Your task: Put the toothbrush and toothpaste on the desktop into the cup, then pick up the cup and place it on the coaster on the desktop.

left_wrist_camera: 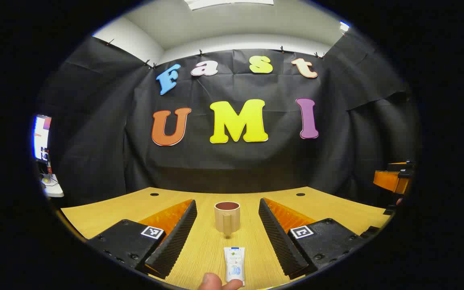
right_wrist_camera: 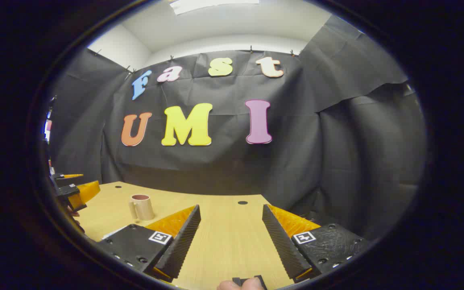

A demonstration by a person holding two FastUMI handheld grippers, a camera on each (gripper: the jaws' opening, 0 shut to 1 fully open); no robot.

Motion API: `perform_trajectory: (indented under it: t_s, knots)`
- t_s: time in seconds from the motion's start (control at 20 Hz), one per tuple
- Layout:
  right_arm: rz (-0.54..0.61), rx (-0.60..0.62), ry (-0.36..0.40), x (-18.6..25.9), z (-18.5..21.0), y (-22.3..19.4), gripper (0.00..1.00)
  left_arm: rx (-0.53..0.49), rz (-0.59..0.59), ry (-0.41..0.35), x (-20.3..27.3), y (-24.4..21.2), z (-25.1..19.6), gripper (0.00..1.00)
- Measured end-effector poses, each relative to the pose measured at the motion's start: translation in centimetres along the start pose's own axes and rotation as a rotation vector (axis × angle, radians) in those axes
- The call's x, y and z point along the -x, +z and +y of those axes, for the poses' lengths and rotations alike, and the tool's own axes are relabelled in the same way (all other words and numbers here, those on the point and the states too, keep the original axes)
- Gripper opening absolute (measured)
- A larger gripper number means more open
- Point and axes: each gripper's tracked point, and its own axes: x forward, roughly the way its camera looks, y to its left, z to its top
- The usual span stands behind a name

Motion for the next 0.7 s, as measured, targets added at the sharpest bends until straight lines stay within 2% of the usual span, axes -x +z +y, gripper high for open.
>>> perform_trajectory:
  t_s: [0.2, 0.3, 0.45, 0.5, 0.7]
  knots:
    - [-0.007, -0.013, 0.002, -3.5, 1.0, 0.1, 0.94, 0.015, 0.006, 0.026, -3.7, -0.1, 0.9, 0.98]
    - [-0.003, 0.021, 0.004, -4.9, 1.3, 1.1, 0.94, -0.052, 0.011, 0.092, -5.0, 1.1, 2.8, 0.98]
    - [0.009, 0.084, 0.022, -6.3, 1.3, 1.3, 0.94, -0.102, 0.029, 0.106, -5.4, 1.1, 2.9, 0.98]
    - [0.004, 0.091, 0.023, -6.4, 1.0, 0.9, 0.96, -0.091, 0.023, 0.102, -5.2, 0.8, 3.0, 1.0]
    - [0.027, 0.029, 0.052, -4.0, 1.1, -1.9, 0.94, 0.034, 0.008, 0.099, -3.0, -1.7, 1.6, 0.98]
